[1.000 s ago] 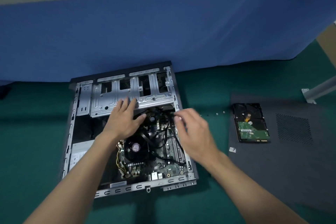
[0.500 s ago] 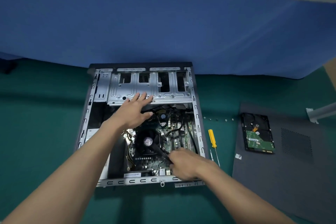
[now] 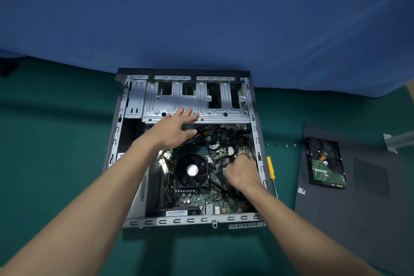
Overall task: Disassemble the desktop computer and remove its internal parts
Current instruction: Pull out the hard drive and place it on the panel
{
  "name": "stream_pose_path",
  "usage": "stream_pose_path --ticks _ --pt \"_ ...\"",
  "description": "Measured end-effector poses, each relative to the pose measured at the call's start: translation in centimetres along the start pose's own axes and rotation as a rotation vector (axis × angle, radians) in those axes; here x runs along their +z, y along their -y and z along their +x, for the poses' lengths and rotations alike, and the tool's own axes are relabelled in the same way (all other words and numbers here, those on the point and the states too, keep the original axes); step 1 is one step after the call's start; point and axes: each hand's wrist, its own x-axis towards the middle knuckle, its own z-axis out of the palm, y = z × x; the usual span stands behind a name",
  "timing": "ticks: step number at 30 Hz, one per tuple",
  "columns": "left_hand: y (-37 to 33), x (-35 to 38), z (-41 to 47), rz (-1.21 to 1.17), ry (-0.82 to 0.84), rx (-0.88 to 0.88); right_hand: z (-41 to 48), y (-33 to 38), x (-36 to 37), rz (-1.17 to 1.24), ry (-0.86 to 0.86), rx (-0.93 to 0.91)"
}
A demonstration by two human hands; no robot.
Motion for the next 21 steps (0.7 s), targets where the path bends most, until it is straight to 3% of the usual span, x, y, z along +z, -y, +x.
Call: stream_pose_path --ticks 4,8,10,14,17,21 --pt "0.2 -0.3 0.0 -0.024 0.008 0.014 1.4 0.6 0.9 0.053 -0.046 0.118" --pt "0.4 -0.3 -0.1 -0.039 0.006 0.031 3.3 1.6 1.3 0.155 -0.071 0.041" --pt "0.6 -0.3 -0.1 -0.054 0.007 0.035 4.3 2.4 1.2 0.107 -0.161 0.026" --pt "0.8 -0.6 0.0 -0.101 0.000 0.031 5.2 3.1 1.4 0.306 -0.250 0.091" --pt "0.9 -0.6 0.0 -0.110 -0.002 0.038 5.3 2.4 1.3 0.303 -0.330 0.135" --pt "0.8 -0.5 0.1 -0.105 0.003 0.044 6.0 1.8 1.1 0.207 -0.252 0.166"
